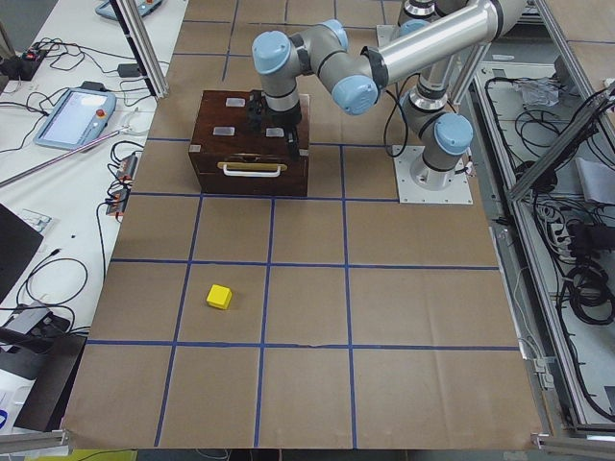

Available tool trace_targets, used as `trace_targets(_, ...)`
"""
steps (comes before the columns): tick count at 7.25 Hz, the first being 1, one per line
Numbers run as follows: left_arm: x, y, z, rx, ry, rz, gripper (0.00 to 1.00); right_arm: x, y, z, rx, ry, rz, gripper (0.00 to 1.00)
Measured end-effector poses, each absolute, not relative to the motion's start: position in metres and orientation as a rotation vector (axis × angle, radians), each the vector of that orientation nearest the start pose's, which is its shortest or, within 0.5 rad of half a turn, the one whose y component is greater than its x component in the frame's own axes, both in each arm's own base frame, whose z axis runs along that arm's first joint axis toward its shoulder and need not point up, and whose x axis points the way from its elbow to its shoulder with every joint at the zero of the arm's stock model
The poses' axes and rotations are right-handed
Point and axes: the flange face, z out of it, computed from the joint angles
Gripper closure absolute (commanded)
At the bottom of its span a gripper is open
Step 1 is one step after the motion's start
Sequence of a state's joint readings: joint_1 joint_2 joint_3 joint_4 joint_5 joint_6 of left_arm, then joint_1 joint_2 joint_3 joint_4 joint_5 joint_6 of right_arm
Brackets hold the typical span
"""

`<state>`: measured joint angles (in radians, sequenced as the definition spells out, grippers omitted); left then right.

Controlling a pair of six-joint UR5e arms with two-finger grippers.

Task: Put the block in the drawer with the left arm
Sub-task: 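Position the left gripper at the white drawer handle and grasp it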

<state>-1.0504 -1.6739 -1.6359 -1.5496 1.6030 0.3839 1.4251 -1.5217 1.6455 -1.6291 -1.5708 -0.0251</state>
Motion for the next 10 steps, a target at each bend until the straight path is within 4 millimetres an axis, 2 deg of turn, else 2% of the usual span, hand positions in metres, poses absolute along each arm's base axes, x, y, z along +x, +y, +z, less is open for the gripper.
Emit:
trace_targets(1,0.168,-0.527,0.396,-0.184,3.191,0.207,0.01,0.059,-0.517,0.433,0.189,3.129,0.102,0.0)
trace_targets(3,0.192,-0.564,0.374,-0.049,3.294,0.137,0.01,0.059,-0.517,0.432,0.189,3.129,0.103,0.0)
trace_targets(6,0.199,-0.59,0.344,0.056,3.375,0.012,0.01,0.059,-0.517,0.433,0.189,3.129,0.102,0.0)
trace_targets(10,0.208,-0.603,0.326,0.095,3.402,-0.074,0.01,0.059,-0.517,0.433,0.188,3.129,0.102,0.0)
